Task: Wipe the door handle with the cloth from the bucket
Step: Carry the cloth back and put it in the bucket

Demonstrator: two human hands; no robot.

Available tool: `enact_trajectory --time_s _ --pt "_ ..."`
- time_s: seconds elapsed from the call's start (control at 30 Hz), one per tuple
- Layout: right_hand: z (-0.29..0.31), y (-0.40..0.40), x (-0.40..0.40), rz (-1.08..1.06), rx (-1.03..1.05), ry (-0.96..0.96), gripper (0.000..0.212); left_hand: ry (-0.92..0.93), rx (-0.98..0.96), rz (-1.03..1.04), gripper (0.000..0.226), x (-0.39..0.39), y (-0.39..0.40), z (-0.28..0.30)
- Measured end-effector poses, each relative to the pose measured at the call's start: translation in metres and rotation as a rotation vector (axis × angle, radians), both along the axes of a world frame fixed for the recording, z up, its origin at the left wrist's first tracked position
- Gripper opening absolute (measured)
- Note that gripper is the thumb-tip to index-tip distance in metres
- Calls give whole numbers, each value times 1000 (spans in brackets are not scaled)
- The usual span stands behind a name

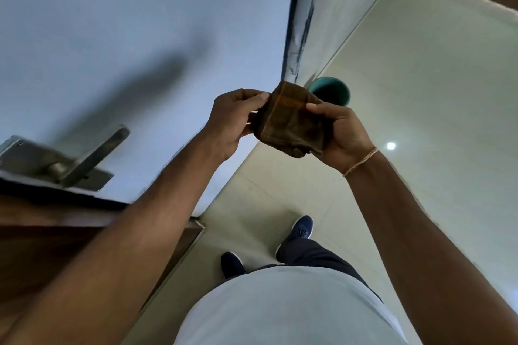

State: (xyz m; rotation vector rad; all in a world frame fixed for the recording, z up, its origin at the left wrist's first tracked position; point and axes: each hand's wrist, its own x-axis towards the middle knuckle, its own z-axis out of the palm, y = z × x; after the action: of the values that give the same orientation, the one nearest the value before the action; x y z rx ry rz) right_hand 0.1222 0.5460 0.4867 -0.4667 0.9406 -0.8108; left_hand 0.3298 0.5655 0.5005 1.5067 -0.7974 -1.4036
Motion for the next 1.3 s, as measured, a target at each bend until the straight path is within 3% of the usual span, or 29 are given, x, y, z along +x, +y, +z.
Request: enact_trajectory --time_s 0.17,0.23,0.3,0.37,0.43,0.5,0.6,0.67,0.73,0.97,1.07,1.2,1.3 --pt "-12 -52 -73 -56 49 -59 45 69 108 -218 38 -80 -66 -16" --pt "-21 -79 -99 -112 59 39 41 86 128 -246 36 -112 -93 -26" --pt "-29 -102 -119 -177 -45 366 40 64 139 -197 25 -137 -116 -32" --pt "-33 -116 -137 -85 -294 920 50 36 143 -155 20 -157 -137 -35" --pt "-31 -126 -151 2 -524 1196 46 36 137 -143 21 -172 -160 -34" --pt "-22 -138 -161 4 -615 1132 30 39 123 -144 30 -186 -187 -31" --pt "-19 -155 -172 101 -553 924 39 75 101 -148 33 -207 -219 -27" --pt "-24 -173 -181 86 -557 920 45 152 98 -165 38 -220 -240 -27" --pt "-34 -199 -190 0 -555 979 37 165 66 -230 39 -232 -263 -30" --pt "-61 -312 -224 -177 -340 786 17 -54 -74 -329 22 -261 -360 -68" --pt "-72 -363 -242 -205 -226 857 18 -105 -37 -275 14 -271 -412 -83" --pt "-88 -417 -270 -233 -89 1106 12 -210 -29 -229 27 -277 -472 -93" --pt "-99 -447 -279 -248 -51 1174 10 -264 -52 -265 22 -282 -502 -100"
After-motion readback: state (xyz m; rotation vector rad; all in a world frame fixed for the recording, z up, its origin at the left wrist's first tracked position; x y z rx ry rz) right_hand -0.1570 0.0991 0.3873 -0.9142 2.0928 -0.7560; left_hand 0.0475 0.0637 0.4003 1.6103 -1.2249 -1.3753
